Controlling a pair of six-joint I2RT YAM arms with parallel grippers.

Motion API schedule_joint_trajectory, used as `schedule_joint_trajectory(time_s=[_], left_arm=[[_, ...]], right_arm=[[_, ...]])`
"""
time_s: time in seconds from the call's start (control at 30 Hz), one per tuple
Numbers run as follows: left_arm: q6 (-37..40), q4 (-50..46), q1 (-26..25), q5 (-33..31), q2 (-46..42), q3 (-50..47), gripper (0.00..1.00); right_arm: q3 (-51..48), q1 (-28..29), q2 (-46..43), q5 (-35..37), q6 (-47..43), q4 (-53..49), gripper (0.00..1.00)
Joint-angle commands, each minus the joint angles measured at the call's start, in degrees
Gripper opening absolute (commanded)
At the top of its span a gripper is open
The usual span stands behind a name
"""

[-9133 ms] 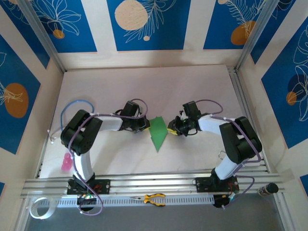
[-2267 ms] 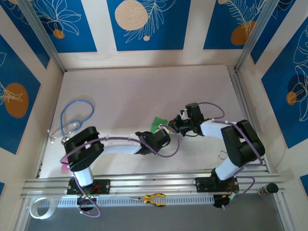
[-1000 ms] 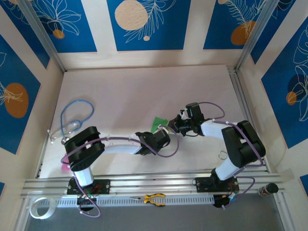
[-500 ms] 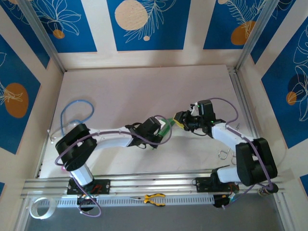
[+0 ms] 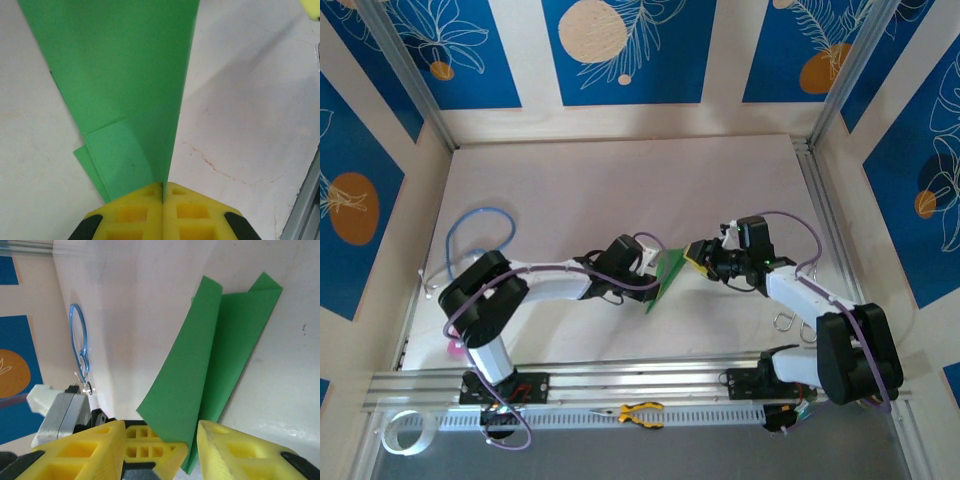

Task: Fold a paper plane with a square sheet of paper (pick it up from the middle)
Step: Fold the wing for the fifth time at the center of the table.

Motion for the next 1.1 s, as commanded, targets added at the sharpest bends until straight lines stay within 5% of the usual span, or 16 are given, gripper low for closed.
schedule_joint_trajectory(time_s=[0.0, 0.43, 1.07], left_arm=[[-2.14, 3.58, 1.04, 5.55, 2.15, -0.75, 0.00], [-8.55, 14.38, 3.17, 14.83, 7.99, -1.70, 0.00], [-19.60, 29.86, 5.08, 17.98, 11.48, -7.19, 0.00]], right_arm=[[-1.29, -0.24, -0.70, -3.29, -1.52, 0.79, 0.42], [-3.79, 2.70, 2.30, -6.63, -5.76, 4.75, 0.30], [-2.32, 7.09, 9.40, 0.02, -5.97, 10.39, 0.09]])
